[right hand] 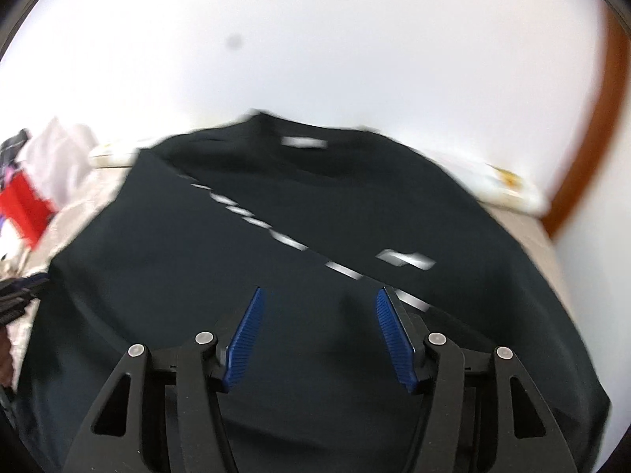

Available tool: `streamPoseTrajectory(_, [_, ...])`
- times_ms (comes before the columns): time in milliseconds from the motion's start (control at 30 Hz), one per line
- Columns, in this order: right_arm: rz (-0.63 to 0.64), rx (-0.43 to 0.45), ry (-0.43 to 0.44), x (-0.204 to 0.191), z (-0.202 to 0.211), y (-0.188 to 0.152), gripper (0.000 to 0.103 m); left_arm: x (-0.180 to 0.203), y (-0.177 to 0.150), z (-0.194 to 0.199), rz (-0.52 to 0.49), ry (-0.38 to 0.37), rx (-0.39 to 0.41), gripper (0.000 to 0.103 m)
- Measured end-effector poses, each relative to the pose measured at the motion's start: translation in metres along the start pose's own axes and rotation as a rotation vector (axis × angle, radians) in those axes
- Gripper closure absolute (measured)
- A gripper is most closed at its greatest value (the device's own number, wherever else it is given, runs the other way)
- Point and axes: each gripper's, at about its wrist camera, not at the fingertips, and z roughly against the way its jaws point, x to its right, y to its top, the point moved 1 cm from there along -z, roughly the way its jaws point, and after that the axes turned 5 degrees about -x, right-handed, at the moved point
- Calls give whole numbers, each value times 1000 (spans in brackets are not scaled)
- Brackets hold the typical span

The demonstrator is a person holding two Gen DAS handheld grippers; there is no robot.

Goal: Fold small clothes
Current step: 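Move the right gripper to the other sleeve cuff and grasp it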

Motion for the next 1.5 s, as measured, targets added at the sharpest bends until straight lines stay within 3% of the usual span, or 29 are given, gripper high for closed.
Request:
streamPoseTrajectory(333, [173, 48, 246, -154, -76, 104, 44, 10, 9, -8, -96, 84, 72, 68])
streamPoseTrajectory(567, [205, -26, 349, -209, -140, 156, 45, 7, 13, -13, -76, 47, 105, 73])
streamPoseTrajectory(600, [204, -52, 371, -212, -148, 157, 53, 9, 12, -14, -85, 47, 110, 77])
streamPoseTrajectory(633, [201, -84, 392, -215, -159, 158, 77, 11, 12, -14, -102, 51, 119, 80])
streamPoseTrajectory(667, [205, -106, 409, -213, -167, 157, 91, 14, 11, -15, -118, 60, 129, 88])
streamPoseTrajectory(700, [210, -101, 417, -215, -168, 157, 91, 15, 10, -15, -126, 71, 131, 96])
streamPoseTrajectory(800, [191, 25, 416, -207, -152, 161, 92, 7, 10, -10, -80, 74, 146, 96])
streamPoseTrajectory(867, [163, 30, 449, -206, -153, 166, 92, 3, 10, -8, -61, 68, 147, 96])
streamPoseTrajectory(1067, [232, 34, 350, -244, -168, 161, 90, -12, 10, -19, -7, 51, 84, 96])
streamPoseTrajectory(1167, [222, 24, 356, -243, -162, 159, 86, -14, 9, -20, 0, 39, 77, 96])
streamPoseTrajectory(1267, [179, 8, 369, -224, -140, 155, 70, -13, 7, -19, -4, 60, 77, 91])
streamPoseTrajectory(1333, [184, 51, 329, -202, -110, 145, 58, -13, 7, -20, -1, 80, 73, 80])
streamPoseTrajectory(1400, [169, 77, 271, -174, -82, 131, 55, -15, 6, -18, 8, 101, 78, 68])
streamPoseTrajectory(1500, [131, 85, 172, -111, -39, 94, 55, -19, 5, -13, 34, 72, 74, 67])
